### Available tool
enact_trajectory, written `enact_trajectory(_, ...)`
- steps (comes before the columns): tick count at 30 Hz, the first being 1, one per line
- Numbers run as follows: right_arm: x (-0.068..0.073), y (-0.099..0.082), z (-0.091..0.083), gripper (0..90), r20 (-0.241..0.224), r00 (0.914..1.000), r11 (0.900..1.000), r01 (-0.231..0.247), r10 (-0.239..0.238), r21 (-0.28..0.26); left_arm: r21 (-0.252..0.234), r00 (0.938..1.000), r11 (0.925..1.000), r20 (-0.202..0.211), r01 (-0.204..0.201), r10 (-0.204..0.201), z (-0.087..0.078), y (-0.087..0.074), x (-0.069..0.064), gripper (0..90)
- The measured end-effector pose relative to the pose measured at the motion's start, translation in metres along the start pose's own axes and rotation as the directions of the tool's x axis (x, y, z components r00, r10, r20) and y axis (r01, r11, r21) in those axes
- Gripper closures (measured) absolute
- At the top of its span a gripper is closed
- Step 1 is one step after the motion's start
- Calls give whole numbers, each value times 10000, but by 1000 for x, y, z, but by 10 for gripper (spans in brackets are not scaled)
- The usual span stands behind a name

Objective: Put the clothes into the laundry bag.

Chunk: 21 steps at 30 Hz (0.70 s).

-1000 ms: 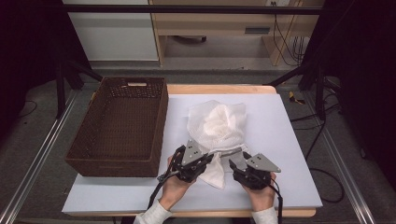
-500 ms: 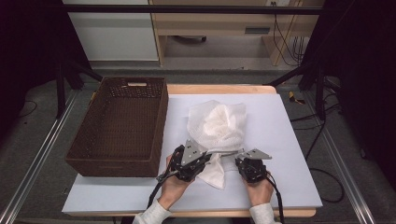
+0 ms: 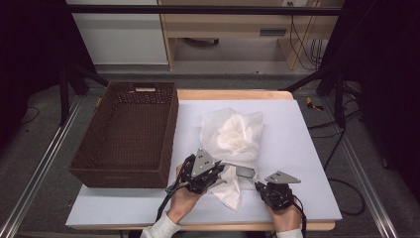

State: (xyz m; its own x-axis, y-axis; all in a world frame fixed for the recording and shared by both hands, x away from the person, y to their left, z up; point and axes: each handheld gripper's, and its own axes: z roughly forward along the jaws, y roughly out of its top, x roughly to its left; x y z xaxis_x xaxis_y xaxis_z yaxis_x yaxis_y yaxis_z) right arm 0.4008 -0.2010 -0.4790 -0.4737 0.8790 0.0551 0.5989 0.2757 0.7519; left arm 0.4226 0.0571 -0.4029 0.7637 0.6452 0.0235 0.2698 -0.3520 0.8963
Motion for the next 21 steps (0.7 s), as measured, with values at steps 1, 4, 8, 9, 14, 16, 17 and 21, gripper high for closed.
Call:
enact_trajectory(1, 1, 1, -1, 717, -44, 9999, 9998, 98, -99, -200, -1, 10000, 10000, 24, 23, -23, 1, 0, 0, 858)
enact_trajectory(4, 7, 9, -6, 612, -479, 9974, 9915, 477, -538, -1212, 26, 10000, 10000, -4, 37, -37, 3, -1, 2, 859)
enact_trajectory(8, 28, 20, 3, 486, -1385, 9863, 9873, 696, -895, -1428, 43, 10000, 10000, -27, 19, -19, 5, -2, 1, 861)
enact_trajectory(9, 34, 21, 11, 486, -1526, 9827, 9895, 884, -1054, -1144, 36, 10000, 10000, -32, 11, -11, 5, -2, 1, 862)
enact_trajectory(14, 44, 21, 37, 689, -1266, 9867, 9947, 1031, -1018, 36, 41, 10000, 10000, -5, -9, 9, 6, -2, 1, 862)
enact_trajectory(16, 42, 25, 39, 860, -1505, 9839, 9953, 960, -966, -114, 30, 10000, 10000, 44, 17, -17, 5, -2, 1, 864)
enact_trajectory(17, 42, 28, 39, 868, -1530, 9832, 9949, 948, -991, -349, -8, 9999, 10000, 101, 56, -56, 3, -1, 1, 866)
enact_trajectory(21, 43, 50, 45, 872, -1605, 9830, 9842, 616, -886, -1661, -174, 9997, 9998, 206, 134, -130, -4, 3, 0, 869)
